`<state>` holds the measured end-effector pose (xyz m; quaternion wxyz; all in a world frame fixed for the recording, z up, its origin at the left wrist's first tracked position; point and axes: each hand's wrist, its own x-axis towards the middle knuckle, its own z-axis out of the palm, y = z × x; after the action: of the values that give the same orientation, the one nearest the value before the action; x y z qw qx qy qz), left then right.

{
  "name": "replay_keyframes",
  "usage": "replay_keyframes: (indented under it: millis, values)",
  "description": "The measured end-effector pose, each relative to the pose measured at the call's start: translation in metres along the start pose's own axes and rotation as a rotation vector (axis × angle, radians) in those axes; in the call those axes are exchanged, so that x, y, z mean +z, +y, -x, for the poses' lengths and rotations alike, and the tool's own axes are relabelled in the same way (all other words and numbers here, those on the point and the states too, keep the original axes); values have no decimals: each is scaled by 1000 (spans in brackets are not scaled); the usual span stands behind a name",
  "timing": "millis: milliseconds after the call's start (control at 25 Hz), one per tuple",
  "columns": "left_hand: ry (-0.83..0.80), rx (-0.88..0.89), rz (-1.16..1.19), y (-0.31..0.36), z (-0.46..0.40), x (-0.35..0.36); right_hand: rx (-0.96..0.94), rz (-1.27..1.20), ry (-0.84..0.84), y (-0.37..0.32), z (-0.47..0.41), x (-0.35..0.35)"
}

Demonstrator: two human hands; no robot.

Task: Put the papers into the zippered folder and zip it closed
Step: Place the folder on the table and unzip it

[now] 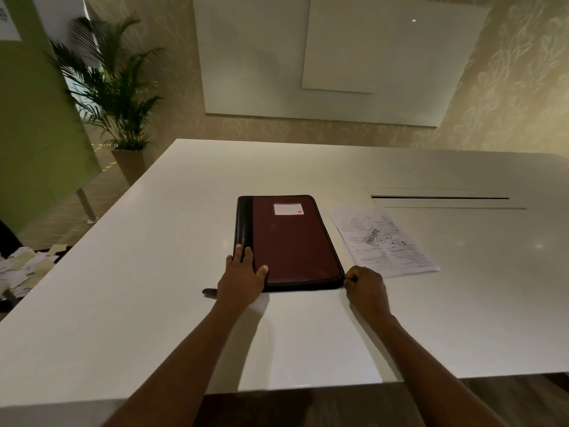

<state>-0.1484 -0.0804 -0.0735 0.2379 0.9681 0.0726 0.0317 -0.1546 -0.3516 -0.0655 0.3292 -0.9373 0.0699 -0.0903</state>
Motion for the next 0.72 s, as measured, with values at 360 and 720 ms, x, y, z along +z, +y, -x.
replay_keyframes:
  millis: [360, 720]
  values:
    - [22, 76, 12, -8, 30, -5, -34, -15, 3, -27, 43, 19]
    - [139, 227, 136, -20, 48, -20, -41, -105, -54, -81, 66, 59]
